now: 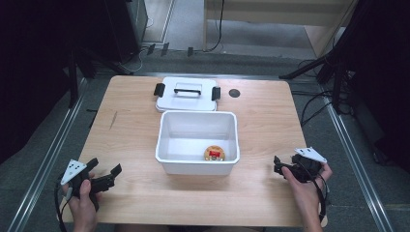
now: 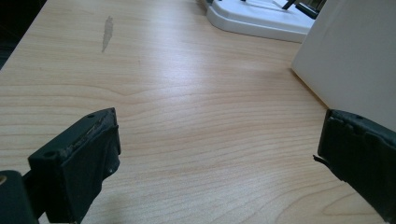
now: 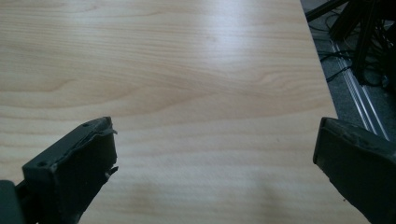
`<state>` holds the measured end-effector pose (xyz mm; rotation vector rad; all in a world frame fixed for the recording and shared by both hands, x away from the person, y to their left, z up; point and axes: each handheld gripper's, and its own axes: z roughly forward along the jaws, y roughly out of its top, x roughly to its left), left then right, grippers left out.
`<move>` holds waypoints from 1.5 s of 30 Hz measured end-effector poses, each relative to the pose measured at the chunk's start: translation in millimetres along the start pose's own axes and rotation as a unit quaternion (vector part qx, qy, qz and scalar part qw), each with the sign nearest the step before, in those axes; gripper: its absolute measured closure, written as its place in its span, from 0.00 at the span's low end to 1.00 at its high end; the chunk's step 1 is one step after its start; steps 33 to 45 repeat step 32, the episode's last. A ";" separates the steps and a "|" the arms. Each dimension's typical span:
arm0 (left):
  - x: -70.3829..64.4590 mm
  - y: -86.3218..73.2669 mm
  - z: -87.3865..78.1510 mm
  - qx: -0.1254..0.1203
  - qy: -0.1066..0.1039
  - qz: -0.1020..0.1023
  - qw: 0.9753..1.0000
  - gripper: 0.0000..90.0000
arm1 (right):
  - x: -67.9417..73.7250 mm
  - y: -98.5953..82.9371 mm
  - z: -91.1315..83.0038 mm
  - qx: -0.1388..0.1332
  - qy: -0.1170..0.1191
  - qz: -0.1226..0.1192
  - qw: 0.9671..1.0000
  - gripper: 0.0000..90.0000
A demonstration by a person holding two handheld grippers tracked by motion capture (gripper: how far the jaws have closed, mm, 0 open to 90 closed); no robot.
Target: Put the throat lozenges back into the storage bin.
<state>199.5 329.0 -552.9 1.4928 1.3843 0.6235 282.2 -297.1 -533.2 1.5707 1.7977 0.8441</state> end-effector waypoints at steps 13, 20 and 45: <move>0.1 0.0 0.0 0.000 0.000 0.002 1.000 0.00 | -37.4 -38.9 -27.4 -0.016 -0.011 0.027 0.999 0.00; 1.6 0.6 0.7 0.003 -0.004 -0.004 1.000 0.00 | -40.7 -52.9 -43.5 -0.048 0.005 0.038 0.998 0.00; -0.1 0.4 0.8 0.002 0.007 -0.004 1.000 0.00 | -40.6 -52.0 -42.0 -0.062 0.016 0.064 0.996 0.00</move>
